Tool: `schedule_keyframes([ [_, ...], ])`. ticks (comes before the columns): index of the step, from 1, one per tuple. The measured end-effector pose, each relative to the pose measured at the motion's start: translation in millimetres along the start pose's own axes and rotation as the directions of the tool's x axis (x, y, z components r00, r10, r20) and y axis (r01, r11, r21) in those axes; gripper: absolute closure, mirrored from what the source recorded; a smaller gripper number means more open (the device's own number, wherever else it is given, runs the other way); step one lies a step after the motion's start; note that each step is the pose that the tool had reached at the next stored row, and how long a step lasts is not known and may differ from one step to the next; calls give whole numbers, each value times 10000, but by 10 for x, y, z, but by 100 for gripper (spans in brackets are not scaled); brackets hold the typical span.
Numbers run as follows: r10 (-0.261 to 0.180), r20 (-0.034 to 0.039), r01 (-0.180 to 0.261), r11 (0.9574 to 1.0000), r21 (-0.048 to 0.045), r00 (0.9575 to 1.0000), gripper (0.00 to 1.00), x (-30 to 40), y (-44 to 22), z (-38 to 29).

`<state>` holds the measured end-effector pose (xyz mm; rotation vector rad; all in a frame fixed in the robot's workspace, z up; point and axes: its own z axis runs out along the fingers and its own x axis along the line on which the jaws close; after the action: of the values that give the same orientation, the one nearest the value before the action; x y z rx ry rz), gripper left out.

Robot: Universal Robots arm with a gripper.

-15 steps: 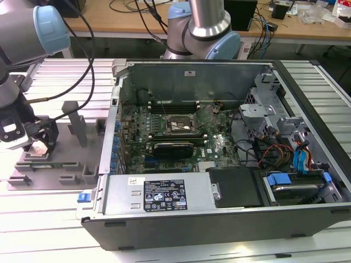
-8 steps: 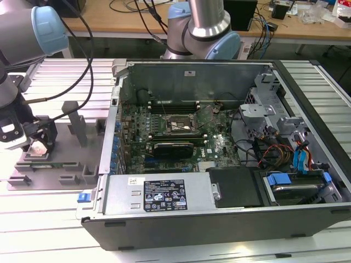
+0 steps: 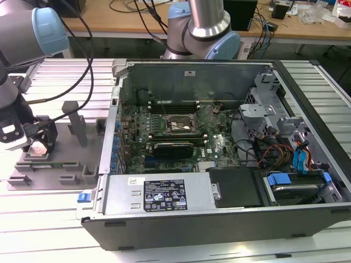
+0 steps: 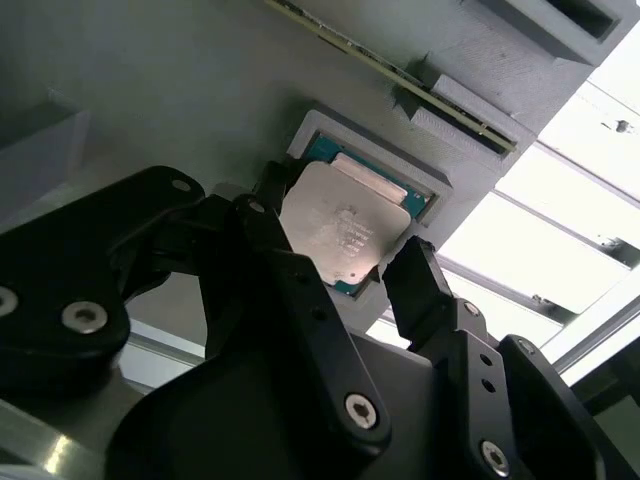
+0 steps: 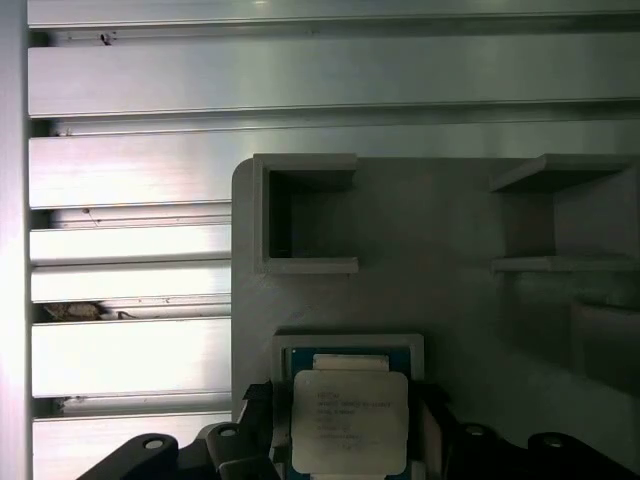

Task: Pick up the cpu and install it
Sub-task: 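Pick up the cpu and move it towards the insertion slot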

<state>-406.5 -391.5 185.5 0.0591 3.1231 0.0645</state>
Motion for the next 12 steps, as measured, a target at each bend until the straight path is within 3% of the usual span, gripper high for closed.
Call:
schedule_keyframes([
  [4, 1, -3, -1, 10000, -1, 10000, 34, -2, 1, -5],
  [5, 4, -59, -4, 10000, 2, 10000, 34, -9, -1, -5],
  [8, 4, -105, -4, 10000, 4, 9999, 34, -43, -2, -4],
  [12, 6, -105, -6, 10000, 3, 9999, 34, -44, -1, -11],
])
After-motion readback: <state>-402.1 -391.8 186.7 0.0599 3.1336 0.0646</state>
